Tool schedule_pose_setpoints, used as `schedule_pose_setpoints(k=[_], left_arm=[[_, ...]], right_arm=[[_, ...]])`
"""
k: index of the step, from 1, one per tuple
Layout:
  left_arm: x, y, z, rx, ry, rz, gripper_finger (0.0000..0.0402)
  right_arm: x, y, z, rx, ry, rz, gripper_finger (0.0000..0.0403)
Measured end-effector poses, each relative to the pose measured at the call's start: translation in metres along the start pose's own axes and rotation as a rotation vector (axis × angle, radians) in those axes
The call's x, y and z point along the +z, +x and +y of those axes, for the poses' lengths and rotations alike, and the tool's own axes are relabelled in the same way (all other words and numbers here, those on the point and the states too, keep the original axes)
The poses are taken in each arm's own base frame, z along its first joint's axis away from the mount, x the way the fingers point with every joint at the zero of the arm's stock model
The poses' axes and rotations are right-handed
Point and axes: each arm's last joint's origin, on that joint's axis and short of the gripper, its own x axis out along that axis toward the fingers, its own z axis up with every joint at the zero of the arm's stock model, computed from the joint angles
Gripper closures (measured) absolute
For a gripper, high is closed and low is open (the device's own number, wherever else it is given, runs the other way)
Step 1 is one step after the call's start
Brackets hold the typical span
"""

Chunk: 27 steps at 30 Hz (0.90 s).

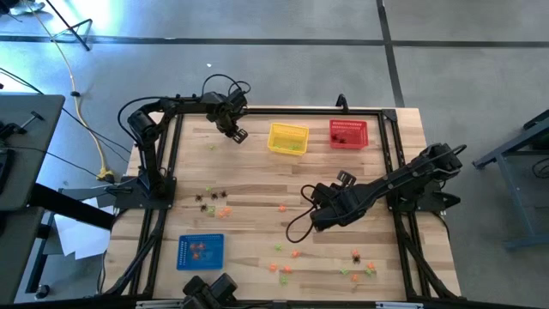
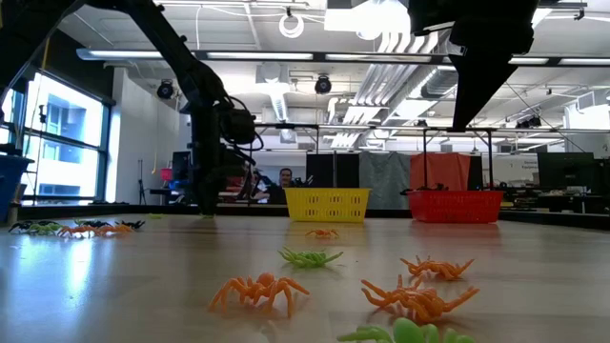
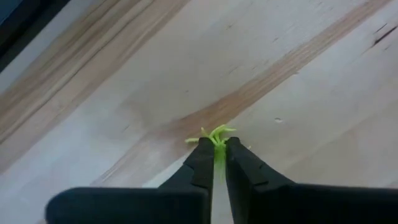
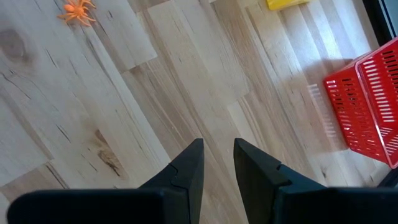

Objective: Sort Halloween decoration
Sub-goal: Put the green spider toy into the yellow bin

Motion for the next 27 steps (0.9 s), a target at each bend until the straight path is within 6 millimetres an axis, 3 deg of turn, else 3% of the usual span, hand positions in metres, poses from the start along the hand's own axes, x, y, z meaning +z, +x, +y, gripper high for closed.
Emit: schedule_pose_setpoints(k=[6, 14, 21, 27], left_arm=[[-0.008, -0.018, -0.001, -0.005, -0.004, -0.013, 0.0401], [-0.02, -0.084, -0.008, -0.034, -0.001, -0.205, 0.0401], [-0.042, -0.136, -0.014, -0.089, 0.015, -0.357, 0.0401], [-0.065, -0.149, -0.011, -0.071, 0.011, -0.266, 0.0401]], right_arm=[[0.0, 0.0, 0.0, 0.0, 0.003, -0.001, 0.032], [0.001, 0.0, 0.001, 0.013, 0.002, -0.012, 0.032], [0.002, 0.0, 0.002, 0.018, 0.006, -0.016, 0.032], [0.002, 0.0, 0.002, 0.019, 0.006, -0.017, 0.032]])
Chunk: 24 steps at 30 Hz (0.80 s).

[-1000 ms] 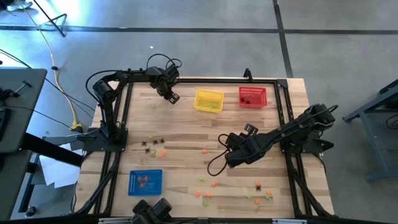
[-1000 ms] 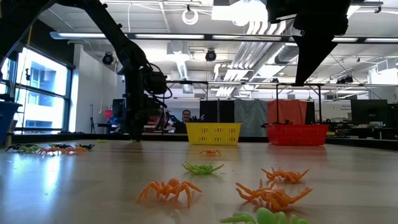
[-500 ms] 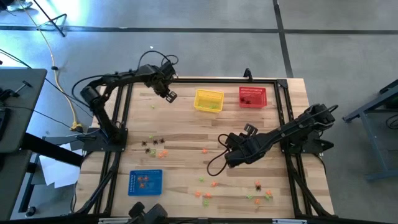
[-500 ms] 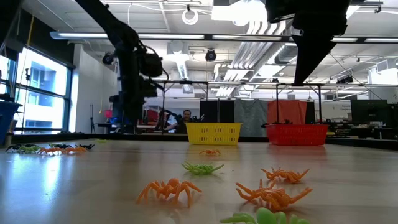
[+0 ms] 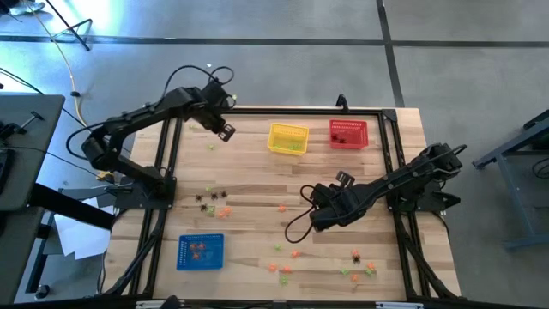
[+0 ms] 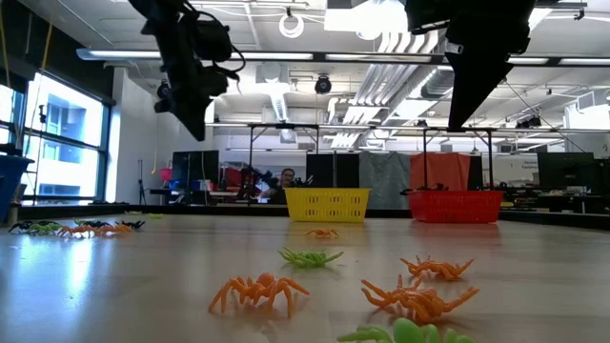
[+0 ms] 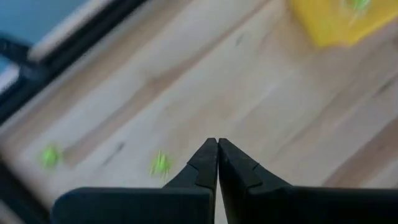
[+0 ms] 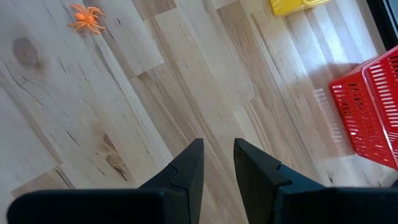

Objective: Sort Halloween decoration
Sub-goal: Put the green spider toy into the yellow bin

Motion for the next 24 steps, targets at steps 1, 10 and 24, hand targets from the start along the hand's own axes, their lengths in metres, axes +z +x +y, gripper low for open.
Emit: schedule_pose_setpoints(k=[1, 10, 24], left_arm=[[-0.003, 0.0, 0.001, 0.016, 0.0, 0.03, 0.0401], [-0.016, 0.006, 0.004, 0.102, 0.011, 0.203, 0.0401], [-0.049, 0.07, 0.013, 0.118, 0.093, 0.268, 0.0357]], right_arm=[[0.0, 0.0, 0.0, 0.0, 0.0, 0.0, 0.032], [0.0, 0.0, 0.001, 0.002, -0.009, -0.002, 0.032], [0.0, 0.0, 0.001, 0.017, -0.013, 0.005, 0.032]])
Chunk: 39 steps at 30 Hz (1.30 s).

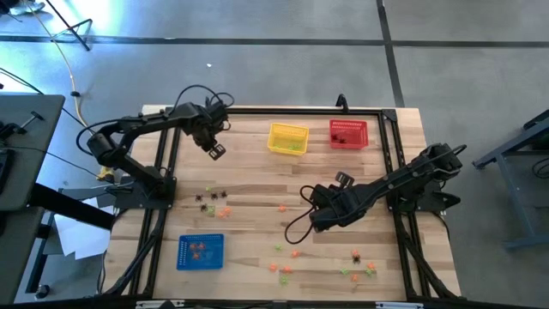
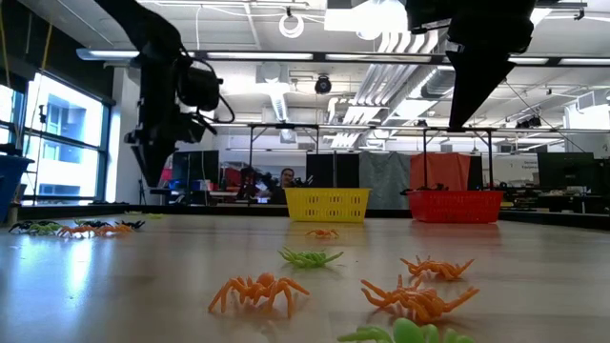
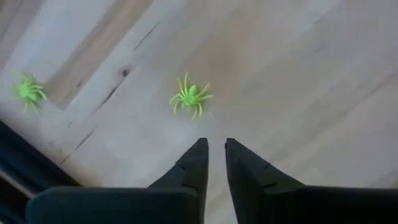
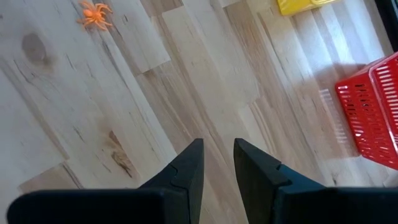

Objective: Sort Halloween decoration
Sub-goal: Put the green spider toy into the yellow bin

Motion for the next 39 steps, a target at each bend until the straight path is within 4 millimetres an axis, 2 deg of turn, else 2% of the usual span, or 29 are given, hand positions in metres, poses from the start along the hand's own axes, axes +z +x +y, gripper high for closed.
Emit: schedule_pose_setpoints(k=[8, 15, 21, 28, 35, 39], left_arm=[[-0.006, 0.011, 0.004, 0.002, 0.023, 0.012, 0.0291], [-0.002, 0.024, 0.002, -0.002, 0.02, -0.101, 0.0259], [0.0, 0.029, 0.006, 0.002, 0.002, -0.145, 0.0252], [-0.009, 0.039, 0.012, 0.0, -0.028, -0.1, 0.0252], [-0.005, 0.04, 0.02, -0.004, -0.069, -0.149, 0.0252], [-0.004, 0.053, 0.021, -0.011, -0.086, -0.087, 0.0252]], right_arm=[[0.001, 0.0, 0.001, 0.015, 0.025, -0.007, 0.032], [0.002, 0.0, 0.002, 0.034, 0.03, 0.001, 0.032], [0.001, 0.0, 0.003, 0.042, 0.03, 0.008, 0.032], [0.002, 0.0, 0.003, 0.047, 0.034, 0.003, 0.032], [0.002, 0.0, 0.003, 0.051, 0.036, 0.0, 0.032], [0.003, 0.0, 0.004, 0.057, 0.04, -0.006, 0.032]])
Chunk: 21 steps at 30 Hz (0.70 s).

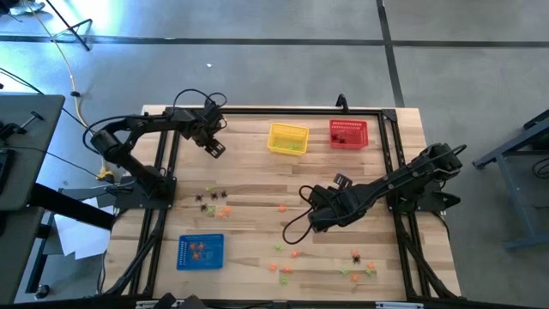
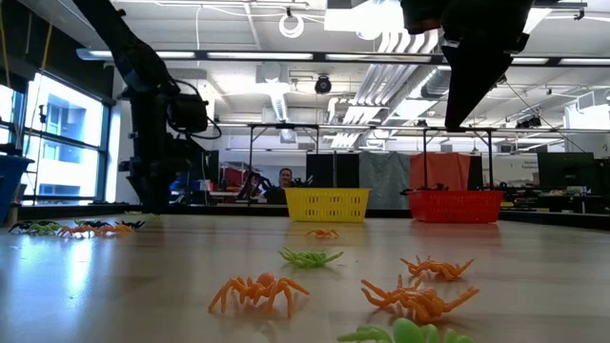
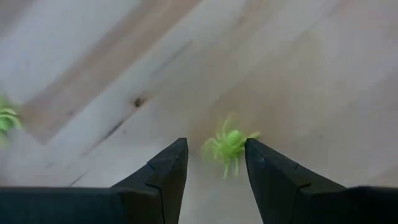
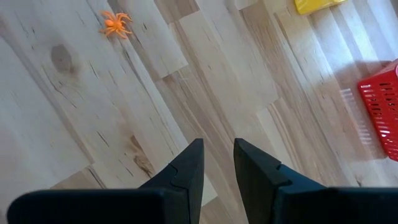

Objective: Sort Halloween decoration
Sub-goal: Put the green spider toy into the yellow bin

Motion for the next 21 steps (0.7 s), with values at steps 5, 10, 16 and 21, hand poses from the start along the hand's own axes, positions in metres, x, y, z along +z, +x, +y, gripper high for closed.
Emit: schedule_pose_setpoints(k=[5, 10, 16, 21], left_arm=[[0.006, 0.014, -0.006, 0.009, 0.033, 0.072, 0.0251], [0.012, 0.017, -0.008, 0.003, 0.029, 0.086, 0.026], [0.012, 0.016, -0.008, -0.002, 0.006, 0.11, 0.033], [0.011, 0.016, -0.009, -0.009, -0.03, 0.118, 0.0393]], right_arm=[[0.0, 0.0, 0.0, 0.0, 0.0, 0.0, 0.032], [0.0, 0.0, 0.0, 0.0, 0.0, -0.001, 0.032], [0.0, 0.0, 0.0, 0.0, -0.009, -0.001, 0.032], [0.0, 0.0, 0.0, 0.001, -0.015, -0.001, 0.032]])
